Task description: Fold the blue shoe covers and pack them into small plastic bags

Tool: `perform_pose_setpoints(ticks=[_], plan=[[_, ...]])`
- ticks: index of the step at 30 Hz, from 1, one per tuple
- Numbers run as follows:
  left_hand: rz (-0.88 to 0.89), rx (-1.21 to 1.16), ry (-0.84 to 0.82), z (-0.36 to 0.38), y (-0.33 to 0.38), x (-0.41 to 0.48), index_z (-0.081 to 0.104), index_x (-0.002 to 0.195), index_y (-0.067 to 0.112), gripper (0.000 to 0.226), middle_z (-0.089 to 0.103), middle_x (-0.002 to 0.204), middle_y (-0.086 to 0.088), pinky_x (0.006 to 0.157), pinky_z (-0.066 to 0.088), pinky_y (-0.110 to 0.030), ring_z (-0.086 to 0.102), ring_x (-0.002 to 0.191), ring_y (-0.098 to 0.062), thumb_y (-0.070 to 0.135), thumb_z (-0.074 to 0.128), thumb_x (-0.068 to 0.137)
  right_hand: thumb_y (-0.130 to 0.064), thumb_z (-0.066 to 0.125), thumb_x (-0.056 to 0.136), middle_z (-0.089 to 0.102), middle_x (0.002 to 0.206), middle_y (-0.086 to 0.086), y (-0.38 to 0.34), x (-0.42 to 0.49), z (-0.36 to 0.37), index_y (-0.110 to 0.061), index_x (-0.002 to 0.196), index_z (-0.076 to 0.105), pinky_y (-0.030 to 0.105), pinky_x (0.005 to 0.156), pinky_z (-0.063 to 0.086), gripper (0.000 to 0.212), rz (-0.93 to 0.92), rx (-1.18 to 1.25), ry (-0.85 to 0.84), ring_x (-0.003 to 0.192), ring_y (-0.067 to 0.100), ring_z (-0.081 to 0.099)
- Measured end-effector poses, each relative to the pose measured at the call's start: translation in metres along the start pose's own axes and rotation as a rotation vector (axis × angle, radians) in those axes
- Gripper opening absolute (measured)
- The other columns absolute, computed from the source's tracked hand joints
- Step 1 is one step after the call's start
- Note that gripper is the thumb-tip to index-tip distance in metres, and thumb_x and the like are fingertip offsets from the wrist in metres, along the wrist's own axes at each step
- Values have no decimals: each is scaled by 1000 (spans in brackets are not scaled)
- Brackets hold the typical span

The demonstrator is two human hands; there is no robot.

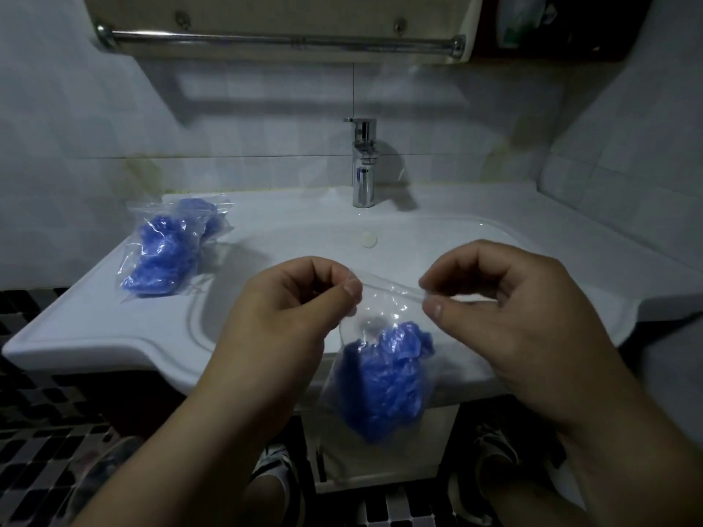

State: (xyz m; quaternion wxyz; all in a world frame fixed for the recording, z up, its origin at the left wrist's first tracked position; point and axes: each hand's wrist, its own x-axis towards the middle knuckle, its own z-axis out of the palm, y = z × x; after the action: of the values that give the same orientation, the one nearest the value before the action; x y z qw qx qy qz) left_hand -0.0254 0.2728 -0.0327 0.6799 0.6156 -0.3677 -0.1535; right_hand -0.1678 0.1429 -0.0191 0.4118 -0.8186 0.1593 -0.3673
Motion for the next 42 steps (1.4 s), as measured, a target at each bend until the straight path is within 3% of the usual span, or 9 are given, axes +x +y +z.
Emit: perform_pose_setpoints(ticks=[4,8,13,17,24,29,35,38,42], plan=[[26,45,-35,2,3,-3,70,75,13,9,69,71,-4,66,49,-19,62,67,-11,14,65,83,-31,76,77,68,99,-19,-10,-1,12,-33,103,69,23,91,50,27,-33,-140,3,101,-1,62],[64,113,-73,4,4,-5,71,75,17,10,70,73,-2,70,51,-24,64,71,-12,15,65,83,-35,70,78,69,91,-21,-15,2,19,-32,94,72,12,83,47,16,33,-176,-54,94,-9,61],[93,147,-90,6,5,-5,72,76,21,9,72,75,0,73,48,-28,67,73,-13,13,69,81,-29,69,80,70,79,-17,-16,4,21,-27,75,70,17,77,52,5,47,-170,-96,84,-4,64],[104,167,-94,4,8,-6,73,75,20,9,72,72,1,68,51,-22,67,69,-12,12,72,79,-24,69,81,69,76,-15,-16,4,18,-26,73,69,10,65,47,9,51,-131,-142,76,-1,65],[96,197,-107,7,9,-8,71,74,22,14,70,69,2,63,48,-17,64,66,-8,10,70,82,-18,67,82,68,72,-12,-17,4,18,-24,69,68,7,61,45,15,38,-126,-174,71,2,64],[70,136,20,4,6,-4,70,70,21,18,68,65,0,55,45,-14,59,61,-9,8,69,82,-12,69,82,70,68,-11,-13,7,13,-20,70,72,5,58,43,14,67,-90,-158,62,-2,63],[54,93,148,-3,6,1,70,69,20,18,66,65,-2,66,50,-27,61,67,-17,9,68,84,-15,68,81,69,65,-12,-5,9,4,-21,66,70,4,55,40,17,71,-140,-117,58,-3,60],[31,60,188,-6,5,4,68,64,21,25,64,63,0,71,49,-35,63,67,-18,6,68,84,-17,68,82,71,67,-10,-3,9,-1,-21,66,71,4,58,41,17,84,-112,-112,61,-1,63],[-13,-12,194,-6,5,4,66,63,18,29,63,67,-4,64,50,-31,68,66,-18,2,64,87,-19,69,80,73,72,-8,1,10,-3,-21,69,74,5,63,45,12,107,-39,-103,69,2,68]])
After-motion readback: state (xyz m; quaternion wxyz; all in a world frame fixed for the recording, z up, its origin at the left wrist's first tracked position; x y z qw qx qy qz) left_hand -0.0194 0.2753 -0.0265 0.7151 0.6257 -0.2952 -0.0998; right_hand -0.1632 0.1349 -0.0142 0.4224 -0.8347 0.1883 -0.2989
